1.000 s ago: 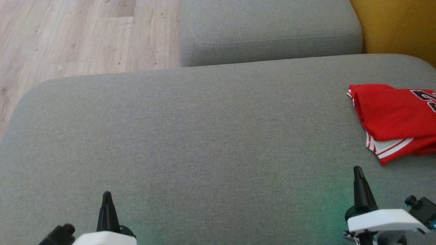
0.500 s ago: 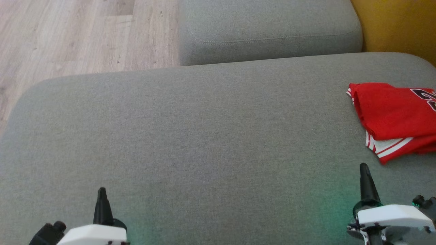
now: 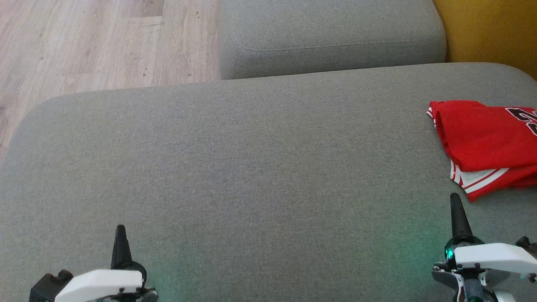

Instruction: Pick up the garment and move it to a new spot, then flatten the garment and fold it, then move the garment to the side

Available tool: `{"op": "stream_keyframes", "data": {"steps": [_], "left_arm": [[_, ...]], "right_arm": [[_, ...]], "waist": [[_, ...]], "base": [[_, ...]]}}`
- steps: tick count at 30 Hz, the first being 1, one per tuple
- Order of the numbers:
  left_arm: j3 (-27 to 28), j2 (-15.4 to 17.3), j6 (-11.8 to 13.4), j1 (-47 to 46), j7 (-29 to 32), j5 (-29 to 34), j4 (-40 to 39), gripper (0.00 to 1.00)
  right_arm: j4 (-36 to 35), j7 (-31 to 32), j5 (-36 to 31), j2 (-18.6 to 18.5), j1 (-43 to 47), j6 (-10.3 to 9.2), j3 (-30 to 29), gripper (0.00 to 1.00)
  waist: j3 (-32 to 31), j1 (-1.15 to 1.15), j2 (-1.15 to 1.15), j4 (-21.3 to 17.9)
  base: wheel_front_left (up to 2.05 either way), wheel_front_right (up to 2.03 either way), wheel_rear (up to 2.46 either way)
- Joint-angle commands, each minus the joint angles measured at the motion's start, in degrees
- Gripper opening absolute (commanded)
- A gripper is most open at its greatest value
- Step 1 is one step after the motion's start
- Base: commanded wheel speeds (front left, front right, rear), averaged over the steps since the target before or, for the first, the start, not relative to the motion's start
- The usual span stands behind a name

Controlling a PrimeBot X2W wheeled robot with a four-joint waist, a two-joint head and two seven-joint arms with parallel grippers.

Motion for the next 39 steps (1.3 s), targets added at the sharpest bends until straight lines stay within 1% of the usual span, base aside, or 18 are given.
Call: {"op": "stream_keyframes", "data": {"steps": [1,36,39], "left_arm": [[1.96,0.79,-0.62,-3.48,0.40,-1.59,-1.40,0.00],[7.71,0.60,-5.11,-8.83,6.43,-25.15,0.77,0.00],[7.81,0.54,-5.13,-8.86,6.52,-25.19,0.78,0.00]], "right_arm": [[-1.62,0.45,1.80,-1.07,-3.15,-0.03,0.42,0.00],[-0.64,6.35,25.48,-0.99,-7.62,-0.04,-3.58,0.00],[-0.63,6.44,25.52,-0.93,-7.64,-0.04,-3.67,0.00]], "waist": [[0.02,0.00,0.00,-0.01],[0.73,0.00,0.00,-0.46],[0.73,0.00,0.00,-0.46]], "base": [[0.00,0.00,0.00],[0.00,0.00,0.00],[0.00,0.00,0.00]]}}
